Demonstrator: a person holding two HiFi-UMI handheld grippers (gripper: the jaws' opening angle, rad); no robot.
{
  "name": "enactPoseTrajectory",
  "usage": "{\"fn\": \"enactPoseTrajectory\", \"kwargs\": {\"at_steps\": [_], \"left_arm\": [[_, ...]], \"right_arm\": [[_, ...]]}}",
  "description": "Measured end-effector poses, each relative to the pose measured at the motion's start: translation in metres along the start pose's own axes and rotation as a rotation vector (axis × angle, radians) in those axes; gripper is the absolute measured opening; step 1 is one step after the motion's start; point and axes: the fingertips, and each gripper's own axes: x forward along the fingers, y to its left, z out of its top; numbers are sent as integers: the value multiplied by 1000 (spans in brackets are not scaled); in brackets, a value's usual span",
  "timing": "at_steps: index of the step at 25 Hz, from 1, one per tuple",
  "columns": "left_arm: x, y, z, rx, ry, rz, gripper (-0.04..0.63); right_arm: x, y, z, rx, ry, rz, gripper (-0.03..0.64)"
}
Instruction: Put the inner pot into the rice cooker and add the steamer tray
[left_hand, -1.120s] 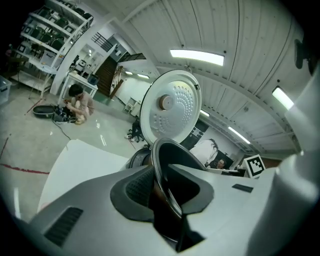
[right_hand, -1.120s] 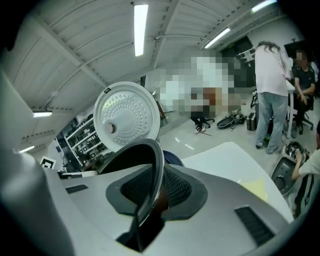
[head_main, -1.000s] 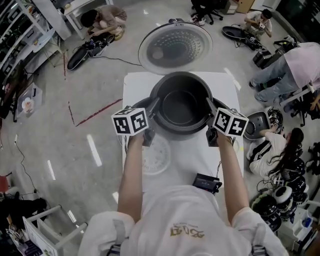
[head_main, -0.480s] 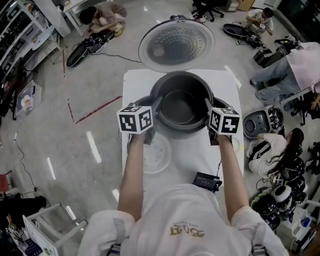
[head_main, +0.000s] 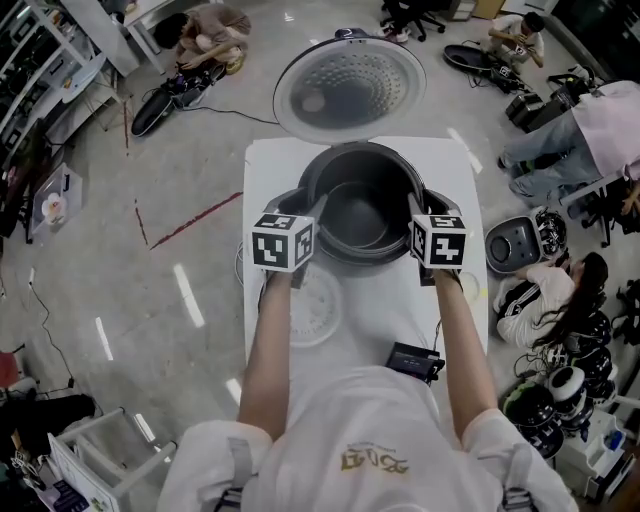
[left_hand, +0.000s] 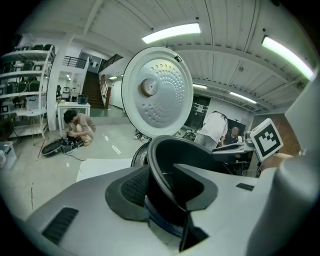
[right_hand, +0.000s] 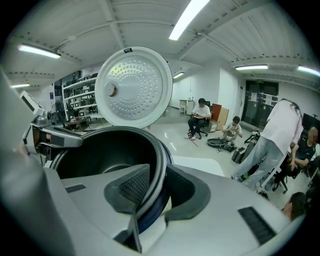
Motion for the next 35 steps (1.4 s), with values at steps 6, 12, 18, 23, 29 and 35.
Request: {"fn": "enactPoseTrajectory", "kwargs": {"at_steps": [6,12,18,23,29,35], "left_arm": [[2,7,-2,174,40,108,244],[-7,2,-1,130,0,102,279],[-30,-8,6,53,-76,133,281],[-55,-17,0,24,-101,176,281],[-91,-23,-22,-28,-110,219,279],[-125,-28,-60,-79,-96,259,272]], "right_arm": [[-10,5,8,38,-44,28,129],[-32,6,15,69,-101,56,141],[-65,4,15,116,-157,121,143],[-91,6,7,127,-187,181,143],[-120,25,-18,128,-172,249,143],[-143,52,-56,133,-131,323,141]]}}
